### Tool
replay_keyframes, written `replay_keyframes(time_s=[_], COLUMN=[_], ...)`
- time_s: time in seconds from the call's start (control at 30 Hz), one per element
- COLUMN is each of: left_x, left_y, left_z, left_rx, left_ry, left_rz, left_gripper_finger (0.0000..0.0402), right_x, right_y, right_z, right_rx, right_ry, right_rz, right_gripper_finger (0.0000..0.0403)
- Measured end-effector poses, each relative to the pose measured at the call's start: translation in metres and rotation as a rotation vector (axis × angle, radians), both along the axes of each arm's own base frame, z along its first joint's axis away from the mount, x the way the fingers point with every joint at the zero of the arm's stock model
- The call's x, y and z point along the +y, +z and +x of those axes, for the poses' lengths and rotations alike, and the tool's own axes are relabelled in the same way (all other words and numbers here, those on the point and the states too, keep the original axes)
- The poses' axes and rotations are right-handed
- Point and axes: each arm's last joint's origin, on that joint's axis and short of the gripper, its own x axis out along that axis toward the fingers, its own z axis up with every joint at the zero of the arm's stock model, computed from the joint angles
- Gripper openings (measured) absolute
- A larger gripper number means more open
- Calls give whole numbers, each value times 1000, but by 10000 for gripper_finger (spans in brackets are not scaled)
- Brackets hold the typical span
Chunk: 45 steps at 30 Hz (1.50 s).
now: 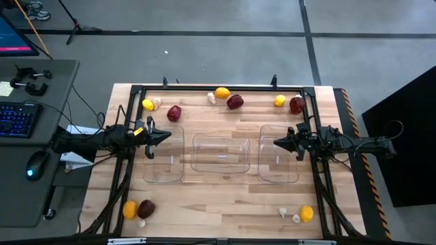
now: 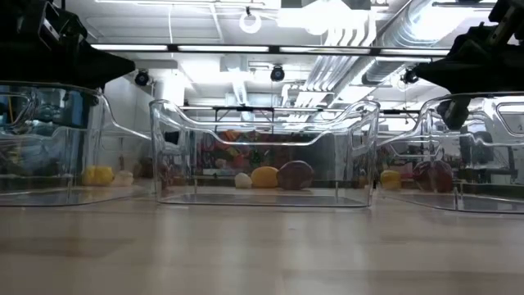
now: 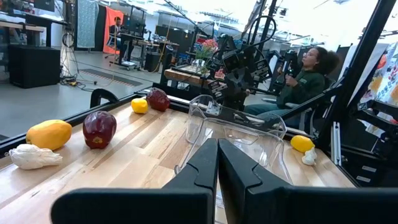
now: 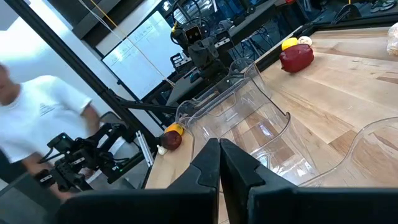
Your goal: Sort produce into baskets
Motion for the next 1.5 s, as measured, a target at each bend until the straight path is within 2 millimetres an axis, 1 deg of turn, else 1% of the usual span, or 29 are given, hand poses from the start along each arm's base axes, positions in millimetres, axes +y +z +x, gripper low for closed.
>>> replay_keyframes(time_s=[1.1,1.17,1.2,1.23,1.27,1.37,1.43,1.5], left_x=[0,0,0,0,0,0,0,0], left_y=[0,0,0,0,0,0,0,0], left_z=[0,0,0,0,0,0,0,0], left_rx=[0,0,0,0,0,0,-1,0], left_ry=[0,0,0,0,0,0,0,0], left_rz=[0,0,0,0,0,0,0,0], left_gripper_finger=[0,0,0,0,0,0,0,0], right_x=[0,-1,-2,-3,-4,-10,-11,-10], right_y=[0,0,1,3,7,24,38,57], right_z=[0,0,0,0,-1,-5,-10,-19], right_rx=[0,-2,-10,-34,-83,-302,-476,-683], right_ry=[0,-18,-55,-105,-151,-307,-306,-215], right_rz=[0,-25,-28,12,95,321,411,428], right_gripper_finger=[0,0,0,0,0,0,0,0])
